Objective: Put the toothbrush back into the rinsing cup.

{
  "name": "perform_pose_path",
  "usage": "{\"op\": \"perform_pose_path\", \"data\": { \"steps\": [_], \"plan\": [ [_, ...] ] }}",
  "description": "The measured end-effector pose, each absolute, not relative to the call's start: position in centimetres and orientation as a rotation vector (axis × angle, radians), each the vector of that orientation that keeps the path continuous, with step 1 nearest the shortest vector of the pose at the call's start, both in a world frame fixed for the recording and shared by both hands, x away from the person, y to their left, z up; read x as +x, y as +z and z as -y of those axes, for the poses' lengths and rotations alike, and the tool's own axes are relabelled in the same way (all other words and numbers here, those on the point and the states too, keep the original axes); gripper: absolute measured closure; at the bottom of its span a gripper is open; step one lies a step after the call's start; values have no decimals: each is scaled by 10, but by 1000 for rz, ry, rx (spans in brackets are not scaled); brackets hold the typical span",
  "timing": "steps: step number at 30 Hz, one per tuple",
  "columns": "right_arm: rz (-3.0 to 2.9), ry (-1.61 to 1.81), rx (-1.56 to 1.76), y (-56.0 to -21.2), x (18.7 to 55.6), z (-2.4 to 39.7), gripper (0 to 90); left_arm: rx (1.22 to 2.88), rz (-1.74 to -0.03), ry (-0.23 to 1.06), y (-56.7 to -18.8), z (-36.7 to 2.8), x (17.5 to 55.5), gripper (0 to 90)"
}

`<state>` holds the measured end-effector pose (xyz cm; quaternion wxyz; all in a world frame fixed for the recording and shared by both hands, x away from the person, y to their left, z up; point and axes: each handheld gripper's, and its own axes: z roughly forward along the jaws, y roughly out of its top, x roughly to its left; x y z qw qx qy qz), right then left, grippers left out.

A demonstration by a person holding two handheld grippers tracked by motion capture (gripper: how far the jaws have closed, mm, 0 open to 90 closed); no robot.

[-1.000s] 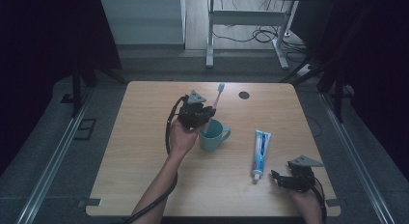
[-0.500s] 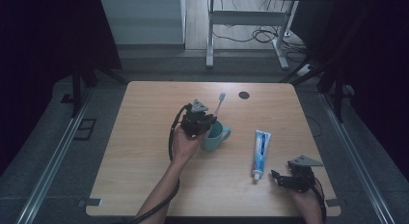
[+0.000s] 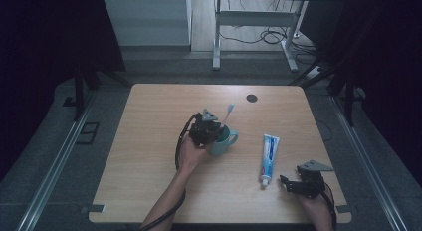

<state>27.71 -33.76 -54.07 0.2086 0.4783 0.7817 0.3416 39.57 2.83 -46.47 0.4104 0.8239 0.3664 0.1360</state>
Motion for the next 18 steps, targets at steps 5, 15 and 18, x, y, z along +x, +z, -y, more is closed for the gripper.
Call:
{"op": "perform_pose_path", "data": {
  "steps": [5,15,18],
  "plan": [
    [-2176,951,1330,-541,277,338,192,2094,-941,322,-467,-27,397,784],
    [-2176,951,1330,-541,277,338,192,2122,-971,279,-470,-26,401,746],
    [-2176,951,1329,-541,277,338,192,2120,-970,280,-468,-27,400,713]
  ]
}}
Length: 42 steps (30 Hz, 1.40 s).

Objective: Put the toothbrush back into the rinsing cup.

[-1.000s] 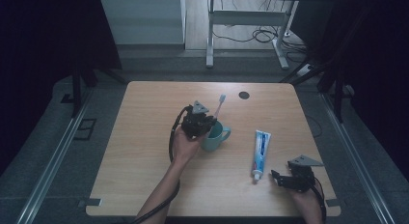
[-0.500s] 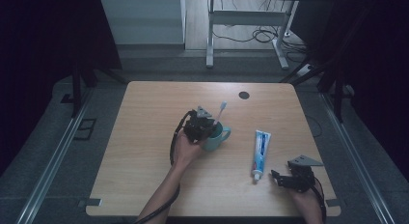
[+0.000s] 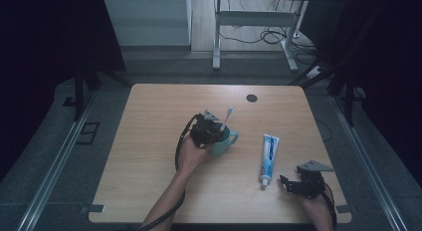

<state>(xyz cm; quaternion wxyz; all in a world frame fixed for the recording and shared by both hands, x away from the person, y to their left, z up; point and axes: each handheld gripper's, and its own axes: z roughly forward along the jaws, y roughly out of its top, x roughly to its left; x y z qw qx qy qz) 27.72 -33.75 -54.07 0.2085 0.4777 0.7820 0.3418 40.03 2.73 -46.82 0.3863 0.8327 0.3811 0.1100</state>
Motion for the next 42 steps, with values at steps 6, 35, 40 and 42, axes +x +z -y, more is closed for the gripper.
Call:
{"op": "perform_pose_path", "data": {
  "steps": [6,35,40,42],
  "plan": [
    [-2177,951,1329,-541,277,338,191,2099,-963,313,-459,-31,397,614],
    [-2178,951,1323,-541,278,338,189,2077,-902,347,-431,-64,356,107],
    [-2178,951,1324,-541,277,337,189,2089,-897,348,-436,-69,348,67],
    [-2177,952,1324,-541,278,337,189,2090,-897,350,-438,-72,345,50]
  ]
}}
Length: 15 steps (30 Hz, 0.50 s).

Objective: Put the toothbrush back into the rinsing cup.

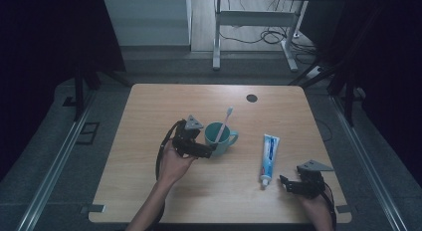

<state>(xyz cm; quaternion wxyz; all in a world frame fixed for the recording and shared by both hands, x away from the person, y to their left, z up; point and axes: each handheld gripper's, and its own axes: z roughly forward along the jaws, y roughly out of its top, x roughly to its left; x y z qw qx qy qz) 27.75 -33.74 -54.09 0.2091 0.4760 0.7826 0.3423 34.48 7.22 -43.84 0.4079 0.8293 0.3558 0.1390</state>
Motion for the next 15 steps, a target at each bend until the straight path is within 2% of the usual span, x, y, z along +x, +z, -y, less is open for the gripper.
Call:
{"op": "perform_pose_path", "data": {
  "steps": [9,15],
  "plan": [
    [-2178,952,1328,-541,277,337,188,2085,-907,355,-454,-84,333,0],
    [-2178,951,1328,-541,277,337,188,2071,-922,351,-466,-92,327,0]
  ]
}}
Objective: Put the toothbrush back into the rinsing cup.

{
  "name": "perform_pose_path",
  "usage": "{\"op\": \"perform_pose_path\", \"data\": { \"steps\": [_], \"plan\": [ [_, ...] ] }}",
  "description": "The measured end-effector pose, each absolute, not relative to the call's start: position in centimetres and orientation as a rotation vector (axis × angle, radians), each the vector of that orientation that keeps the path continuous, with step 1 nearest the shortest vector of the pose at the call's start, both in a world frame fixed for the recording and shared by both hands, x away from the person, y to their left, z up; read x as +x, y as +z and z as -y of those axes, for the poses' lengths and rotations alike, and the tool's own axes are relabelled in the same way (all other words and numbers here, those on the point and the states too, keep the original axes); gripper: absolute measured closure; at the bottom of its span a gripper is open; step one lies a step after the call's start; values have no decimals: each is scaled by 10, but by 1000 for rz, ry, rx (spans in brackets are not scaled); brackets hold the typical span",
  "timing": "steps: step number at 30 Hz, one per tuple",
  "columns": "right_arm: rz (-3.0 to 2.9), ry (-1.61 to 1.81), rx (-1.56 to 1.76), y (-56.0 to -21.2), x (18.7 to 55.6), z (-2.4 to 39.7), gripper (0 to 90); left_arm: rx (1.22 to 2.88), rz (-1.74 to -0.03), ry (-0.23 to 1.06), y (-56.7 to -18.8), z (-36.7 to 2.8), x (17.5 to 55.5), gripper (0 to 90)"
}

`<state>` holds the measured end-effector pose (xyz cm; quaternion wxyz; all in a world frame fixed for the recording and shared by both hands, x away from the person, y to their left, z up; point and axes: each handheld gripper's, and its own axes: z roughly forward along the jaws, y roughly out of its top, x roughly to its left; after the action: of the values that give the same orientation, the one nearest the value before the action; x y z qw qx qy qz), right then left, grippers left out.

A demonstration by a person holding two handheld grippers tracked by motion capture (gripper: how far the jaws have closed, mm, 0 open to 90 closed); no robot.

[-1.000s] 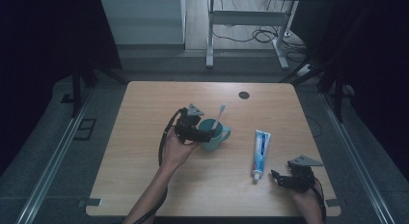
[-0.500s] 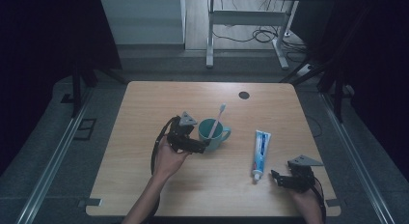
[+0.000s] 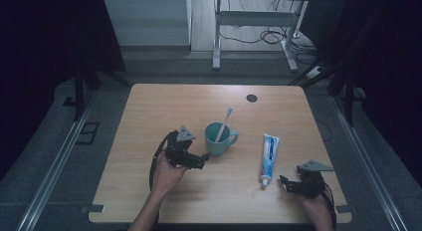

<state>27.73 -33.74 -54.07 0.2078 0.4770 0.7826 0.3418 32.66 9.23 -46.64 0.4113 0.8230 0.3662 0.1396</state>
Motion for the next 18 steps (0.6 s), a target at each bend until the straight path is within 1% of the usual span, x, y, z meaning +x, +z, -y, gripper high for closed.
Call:
{"op": "perform_pose_path", "data": {
  "steps": [5,18],
  "plan": [
    [-2179,951,1326,-541,277,337,188,2056,-926,346,-476,-98,321,0],
    [-2179,951,1325,-541,277,337,188,2079,-921,395,-499,-104,305,0]
  ]
}}
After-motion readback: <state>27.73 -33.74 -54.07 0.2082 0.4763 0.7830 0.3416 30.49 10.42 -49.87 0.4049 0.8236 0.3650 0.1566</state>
